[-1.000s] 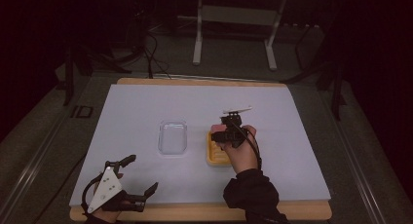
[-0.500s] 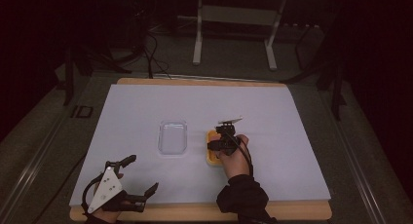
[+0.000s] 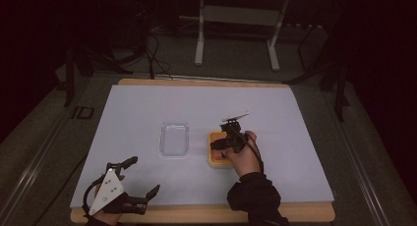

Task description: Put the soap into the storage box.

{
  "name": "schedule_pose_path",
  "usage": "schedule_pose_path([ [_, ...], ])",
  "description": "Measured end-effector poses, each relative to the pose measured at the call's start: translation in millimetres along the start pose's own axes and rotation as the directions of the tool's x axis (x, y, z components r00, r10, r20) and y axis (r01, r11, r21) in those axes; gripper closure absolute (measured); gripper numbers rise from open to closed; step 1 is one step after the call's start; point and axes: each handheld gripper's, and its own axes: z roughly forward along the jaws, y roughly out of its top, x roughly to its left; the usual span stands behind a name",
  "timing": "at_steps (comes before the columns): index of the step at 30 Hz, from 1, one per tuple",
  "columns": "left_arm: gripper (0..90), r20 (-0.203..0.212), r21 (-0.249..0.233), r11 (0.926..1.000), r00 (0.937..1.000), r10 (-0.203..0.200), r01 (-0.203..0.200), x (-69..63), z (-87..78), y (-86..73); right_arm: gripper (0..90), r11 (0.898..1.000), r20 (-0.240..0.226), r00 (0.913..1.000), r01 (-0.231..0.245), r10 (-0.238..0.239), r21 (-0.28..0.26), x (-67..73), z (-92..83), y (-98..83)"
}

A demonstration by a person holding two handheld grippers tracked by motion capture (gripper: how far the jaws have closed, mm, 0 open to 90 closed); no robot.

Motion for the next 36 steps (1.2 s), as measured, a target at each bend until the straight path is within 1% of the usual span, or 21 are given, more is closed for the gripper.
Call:
schedule_pose_path([
  [1,0.4,0.0,0.001,1.0,1.0,0.0,0.0,0.1,0.2,0.0,11.7,1.0,-0.028,0.9993,0.027,-0.027,0.009,-2.7,-3.7,-0.1],
  [3,0.4,0.001,0.004,1.0,1.0,0.0,0.0,0.1,0.5,-0.1,11.7,0.998,-0.051,0.9963,0.069,-0.07,-0.014,-8.0,-12.1,-0.3],
  [6,0.4,0.001,0.006,1.0,1.0,0.002,-0.002,-0.1,0.8,-0.2,11.7,0.995,-0.08,0.9923,0.092,-0.095,-0.037,-11.6,-16.1,0.1],
  [7,0.4,0.001,0.006,1.0,1.0,0.002,-0.002,-0.1,0.6,-0.2,11.7,0.989,-0.094,0.986,0.132,-0.138,-0.066,-15.5,-20.7,0.3],
  [8,0.4,0.001,0.006,1.0,1.0,0.002,-0.002,-0.1,0.6,-0.2,11.7,0.989,-0.094,0.986,0.132,-0.138,-0.066,-15.5,-20.7,0.3],
  [10,0.4,0.001,0.008,1.0,1.0,0.002,-0.002,0.1,0.6,-0.3,11.7,0.975,-0.096,0.9719,0.208,-0.215,-0.075,-21.1,-24.4,-0.6],
  [11,0.4,0.001,0.008,1.0,1.0,0.002,-0.002,0.1,0.6,-0.3,11.7,0.975,-0.096,0.9719,0.208,-0.215,-0.075,-21.1,-24.4,-0.6],
  [12,0.4,0.001,0.009,1.0,1.0,0.001,-0.001,0.2,0.9,-0.4,11.8,0.967,-0.111,0.9625,0.238,-0.247,-0.087,-27.0,-27.0,-0.6],
  [13,0.4,0.002,0.01,0.9999,1.0,0.001,-0.001,0.3,1.0,-0.4,11.8,0.967,-0.111,0.9625,0.238,-0.247,-0.087,-27.0,-27.0,-0.6],
  [14,0.4,0.003,0.01,1.0,1.0,-0.001,0.001,0.0,1.1,-0.5,11.8,0.963,-0.128,0.9563,0.251,-0.263,-0.102,-32.3,-31.5,-0.8],
  [16,0.4,0.003,0.009,1.0,1.0,0.001,-0.001,-0.1,0.8,-0.5,11.8,0.959,-0.128,0.9526,0.263,-0.276,-0.108,-34.4,-33.4,-1.2],
  [17,0.4,0.003,0.009,1.0,1.0,0.0,0.0,-0.2,0.8,-0.6,11.8,0.952,-0.115,0.9479,0.284,-0.297,-0.114,-37.6,-36.7,-2.4],
  [18,0.4,0.001,0.012,0.9999,1.0,0.001,-0.001,0.0,0.8,-0.8,11.8,0.952,-0.113,0.9481,0.284,-0.297,-0.114,-43.8,-41.2,-4.0],
  [19,0.4,0.0,0.014,0.9999,1.0,0.002,-0.002,0.2,0.9,-0.8,11.8,0.952,-0.113,0.9481,0.284,-0.297,-0.114,-43.8,-41.2,-4.0],
  [20,0.4,0.0,0.012,0.9999,1.0,0.001,-0.001,0.4,0.9,-0.8,11.8,0.945,-0.107,0.9427,0.302,-0.316,-0.128,-48.8,-45.8,-6.3],
  [24,0.4,-0.004,0.013,0.9999,1.0,0.002,-0.002,-0.1,0.3,-1.0,11.8,0.938,-0.101,0.9374,0.319,-0.333,-0.133,-57.7,-51.6,-11.2],
  [27,0.4,-0.004,0.014,0.9999,1.0,0.001,-0.001,0.0,0.8,-1.1,11.8,0.939,-0.102,0.9416,0.303,-0.321,-0.163,-71.9,-59.3,-19.0],
  [29,0.4,-0.003,0.014,0.9999,1.0,0.001,-0.001,-0.2,1.4,-1.2,11.8,0.939,-0.101,0.9427,0.298,-0.318,-0.174,-75.4,-61.0,-20.9],
  [30,0.4,-0.002,0.015,0.9999,1.0,0.003,-0.003,-0.3,1.5,-1.2,15.2,0.934,-0.076,0.9445,0.301,-0.32,-0.192,-81.1,-64.5,-25.0],
  [34,0.4,-0.004,0.014,0.9999,1.0,0.006,-0.006,-0.5,0.9,-1.1,15.4,0.935,-0.099,0.9441,0.29,-0.315,-0.206,-89.1,-67.3,-29.8],
  [36,0.4,-0.003,0.014,0.9999,1.0,0.005,-0.005,-0.4,0.9,-1.1,15.3,0.928,-0.072,0.9429,0.304,-0.325,-0.214,-95.8,-68.4,-35.8],
])
